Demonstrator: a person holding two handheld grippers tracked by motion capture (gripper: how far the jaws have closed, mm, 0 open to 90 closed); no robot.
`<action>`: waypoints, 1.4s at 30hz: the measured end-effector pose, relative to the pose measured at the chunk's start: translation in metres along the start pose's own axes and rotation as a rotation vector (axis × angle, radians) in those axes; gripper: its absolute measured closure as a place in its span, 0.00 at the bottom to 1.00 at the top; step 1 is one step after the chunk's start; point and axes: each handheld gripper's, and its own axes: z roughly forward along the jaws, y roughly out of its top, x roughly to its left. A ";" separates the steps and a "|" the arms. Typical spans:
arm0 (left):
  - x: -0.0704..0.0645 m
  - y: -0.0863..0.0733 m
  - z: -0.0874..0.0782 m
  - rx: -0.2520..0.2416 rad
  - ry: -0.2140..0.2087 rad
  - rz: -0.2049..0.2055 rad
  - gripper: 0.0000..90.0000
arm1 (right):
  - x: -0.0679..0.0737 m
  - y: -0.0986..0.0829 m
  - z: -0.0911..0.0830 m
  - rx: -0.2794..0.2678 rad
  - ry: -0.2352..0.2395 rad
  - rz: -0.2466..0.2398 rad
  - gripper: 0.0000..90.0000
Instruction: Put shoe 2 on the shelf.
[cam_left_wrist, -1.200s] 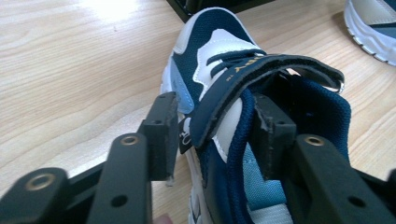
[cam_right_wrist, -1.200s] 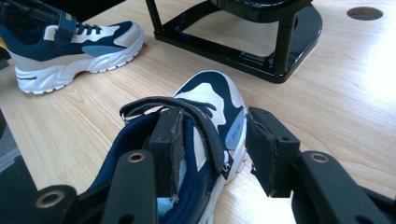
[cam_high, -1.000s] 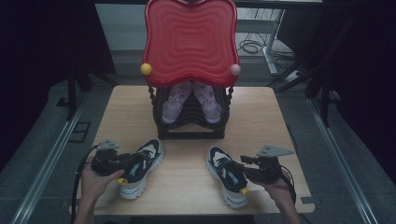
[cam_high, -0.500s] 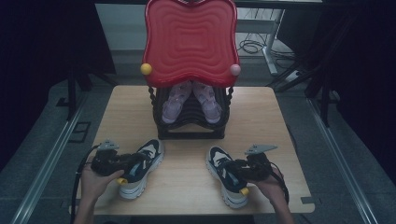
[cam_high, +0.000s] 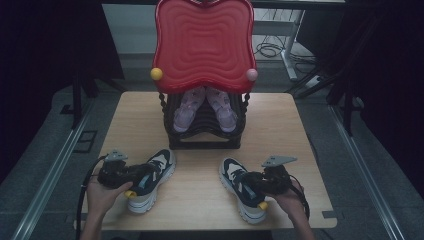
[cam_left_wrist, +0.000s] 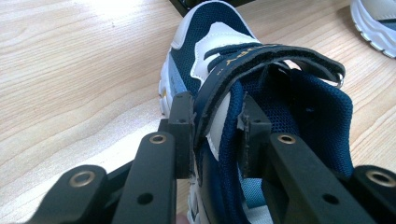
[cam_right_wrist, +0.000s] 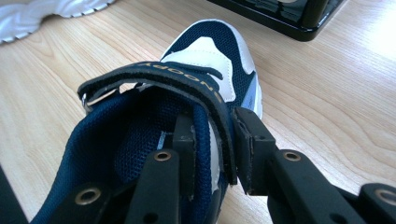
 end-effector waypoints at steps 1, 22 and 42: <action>0.000 0.000 0.000 -0.001 0.002 0.000 0.81 | 0.000 0.000 0.000 -0.003 0.001 0.001 0.80; 0.001 0.001 -0.023 -0.152 -0.036 -0.041 0.81 | -0.006 -0.010 -0.020 -0.204 0.046 0.015 0.81; 0.010 -0.003 -0.038 -0.293 -0.101 -0.120 0.82 | -0.028 -0.023 -0.040 -0.404 0.071 0.151 0.81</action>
